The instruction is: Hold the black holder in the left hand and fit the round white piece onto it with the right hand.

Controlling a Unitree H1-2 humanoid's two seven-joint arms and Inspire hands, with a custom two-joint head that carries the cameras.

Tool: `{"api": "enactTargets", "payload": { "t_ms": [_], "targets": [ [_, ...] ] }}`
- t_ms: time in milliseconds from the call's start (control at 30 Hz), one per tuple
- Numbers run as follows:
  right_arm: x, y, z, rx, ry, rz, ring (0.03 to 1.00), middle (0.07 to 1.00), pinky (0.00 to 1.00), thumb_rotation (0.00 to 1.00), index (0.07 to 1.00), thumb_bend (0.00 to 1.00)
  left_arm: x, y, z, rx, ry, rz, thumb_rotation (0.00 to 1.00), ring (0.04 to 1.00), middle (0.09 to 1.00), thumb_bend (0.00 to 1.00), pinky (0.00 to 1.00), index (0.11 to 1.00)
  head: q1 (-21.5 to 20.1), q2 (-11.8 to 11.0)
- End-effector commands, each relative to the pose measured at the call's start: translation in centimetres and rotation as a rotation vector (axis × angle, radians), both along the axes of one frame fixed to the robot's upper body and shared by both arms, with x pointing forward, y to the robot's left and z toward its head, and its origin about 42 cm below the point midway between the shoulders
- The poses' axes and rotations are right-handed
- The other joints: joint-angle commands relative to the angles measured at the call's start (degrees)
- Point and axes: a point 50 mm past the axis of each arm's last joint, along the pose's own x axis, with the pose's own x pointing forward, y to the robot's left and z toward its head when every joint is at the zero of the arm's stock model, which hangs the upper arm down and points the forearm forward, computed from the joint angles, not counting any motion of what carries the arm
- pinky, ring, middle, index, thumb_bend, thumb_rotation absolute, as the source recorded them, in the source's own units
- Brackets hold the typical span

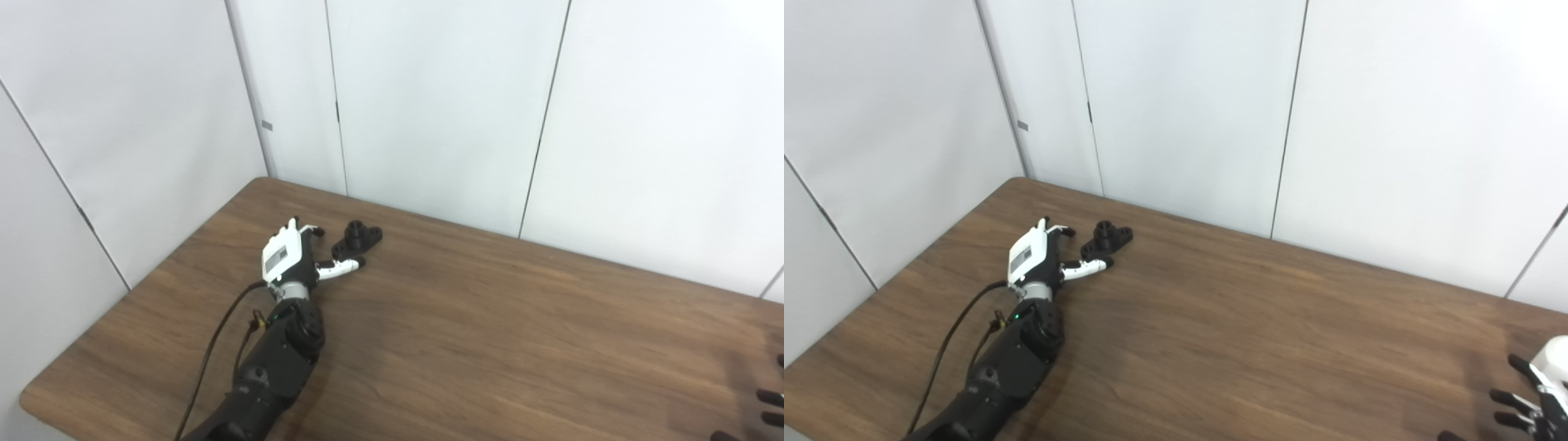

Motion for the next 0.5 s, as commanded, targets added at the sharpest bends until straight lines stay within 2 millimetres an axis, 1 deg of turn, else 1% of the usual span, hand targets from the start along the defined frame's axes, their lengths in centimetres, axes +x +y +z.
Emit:
{"api": "enactTargets", "payload": {
  "t_ms": [0, 100, 233, 467],
  "targets": [
    [0.2, -0.3, 2.3, -0.017, -0.086, 0.016, 0.753, 0.943, 0.66, 0.15, 0.880, 0.66, 0.3, -0.5, -0.6, -0.061, 0.018, -0.025, 0.31, 1.000, 1.000, 0.98, 1.00, 0.722, -0.1, 0.2],
    [0.0, -0.3, 2.4, -0.016, -0.086, 0.014, 0.750, 0.940, 0.65, 0.13, 0.878, 0.66, 0.1, -0.6, -1.0, -0.083, 0.030, -0.042, 0.32, 1.000, 1.000, 0.97, 0.98, 0.726, -0.4, 0.4],
    [-0.1, -0.3, 2.4, -0.015, -0.086, 0.014, 0.747, 0.936, 0.65, 0.11, 0.873, 0.66, 0.2, -0.9, -1.4, -0.130, 0.014, -0.078, 0.25, 1.000, 1.000, 0.96, 0.96, 0.708, -0.5, 0.7],
    [-0.5, -0.4, 2.6, -0.012, -0.085, 0.013, 0.742, 0.932, 0.65, 0.11, 0.865, 0.67, 0.2, -1.0, -1.7, -0.170, 0.021, -0.136, 0.19, 1.000, 1.000, 0.96, 0.96, 0.706, -0.7, 1.3]
  ]
}}
